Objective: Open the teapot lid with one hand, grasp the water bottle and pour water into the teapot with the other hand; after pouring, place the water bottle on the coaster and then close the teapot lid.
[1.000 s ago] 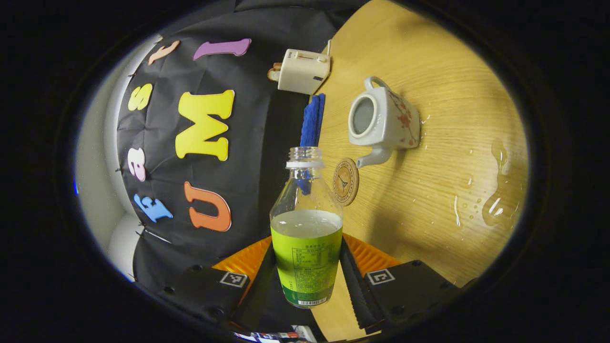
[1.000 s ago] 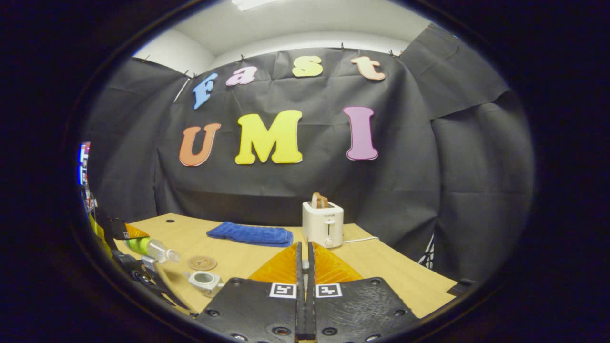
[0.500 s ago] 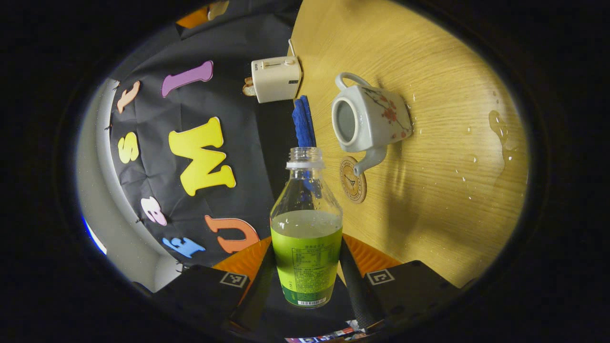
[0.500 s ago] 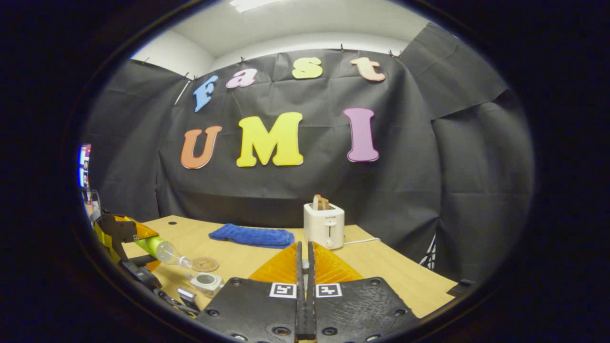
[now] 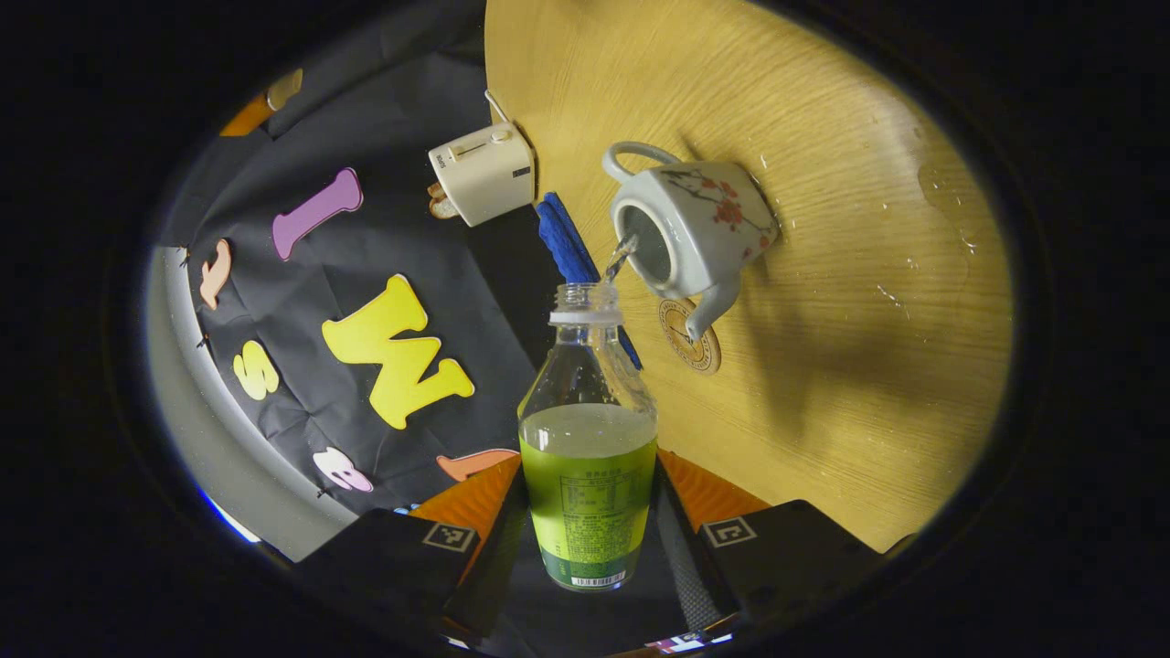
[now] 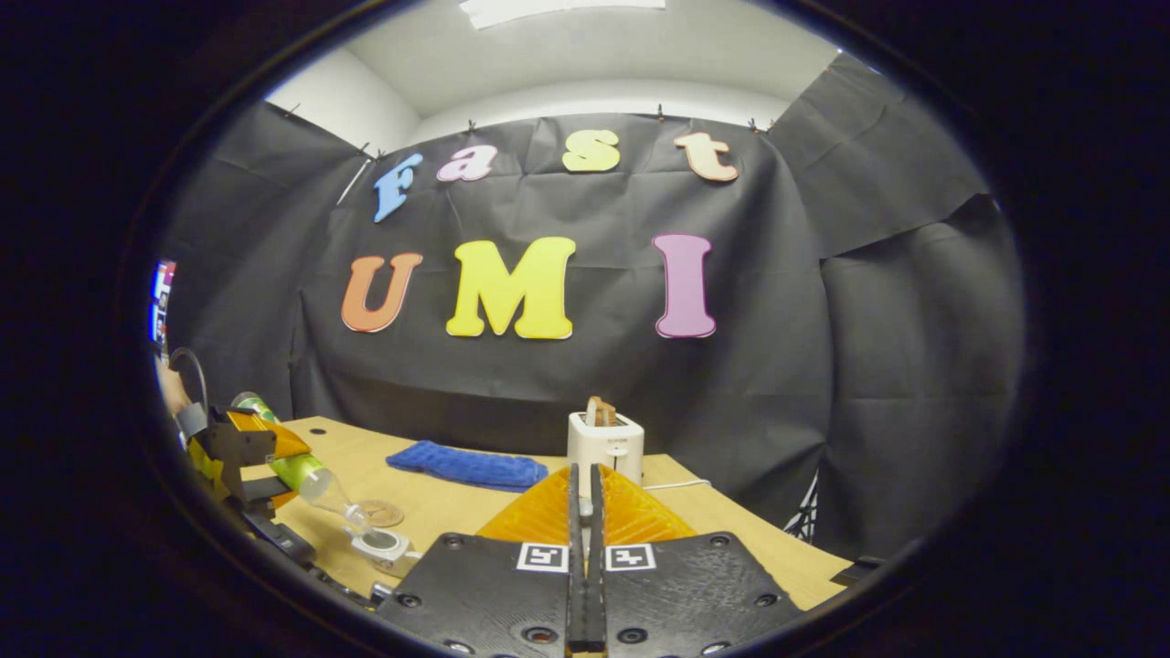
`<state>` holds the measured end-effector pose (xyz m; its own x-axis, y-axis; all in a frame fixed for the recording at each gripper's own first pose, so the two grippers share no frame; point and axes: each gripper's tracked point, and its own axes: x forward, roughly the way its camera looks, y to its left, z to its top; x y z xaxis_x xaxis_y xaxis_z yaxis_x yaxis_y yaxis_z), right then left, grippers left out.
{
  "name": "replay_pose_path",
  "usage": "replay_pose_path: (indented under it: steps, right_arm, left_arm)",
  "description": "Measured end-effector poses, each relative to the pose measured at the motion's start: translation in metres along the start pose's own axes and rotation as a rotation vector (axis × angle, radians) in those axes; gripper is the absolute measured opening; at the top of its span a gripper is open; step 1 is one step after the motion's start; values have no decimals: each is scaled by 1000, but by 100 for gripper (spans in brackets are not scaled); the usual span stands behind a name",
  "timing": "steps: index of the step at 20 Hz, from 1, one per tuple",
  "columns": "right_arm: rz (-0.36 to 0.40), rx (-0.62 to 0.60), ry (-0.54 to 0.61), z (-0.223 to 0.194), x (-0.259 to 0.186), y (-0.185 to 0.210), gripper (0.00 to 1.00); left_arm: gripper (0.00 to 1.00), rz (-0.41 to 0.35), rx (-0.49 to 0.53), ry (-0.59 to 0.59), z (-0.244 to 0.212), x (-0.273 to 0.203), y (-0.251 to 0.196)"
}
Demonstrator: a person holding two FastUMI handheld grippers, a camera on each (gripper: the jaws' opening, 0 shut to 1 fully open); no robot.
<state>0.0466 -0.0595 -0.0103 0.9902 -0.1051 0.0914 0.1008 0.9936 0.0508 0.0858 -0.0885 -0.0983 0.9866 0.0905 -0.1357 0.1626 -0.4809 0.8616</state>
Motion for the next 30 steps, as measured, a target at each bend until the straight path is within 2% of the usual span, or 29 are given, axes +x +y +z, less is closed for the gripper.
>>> replay_pose_path:
  steps: [2,4,19,30]
  right_arm:
    - [10,2,-3,1,-1,1,0]
    - [8,-1,-4,1,0,-1,0]
    - [19,1,-5,3,-1,-5,0]
    - [6,-1,7,0,1,-10,0]
  left_arm:
    - [72,3,30,7,0,0,2]
    - [75,7,61,14,-1,0,3]
    - [76,33,201,49,-3,-2,17]
    - [75,7,193,56,-6,7,13]
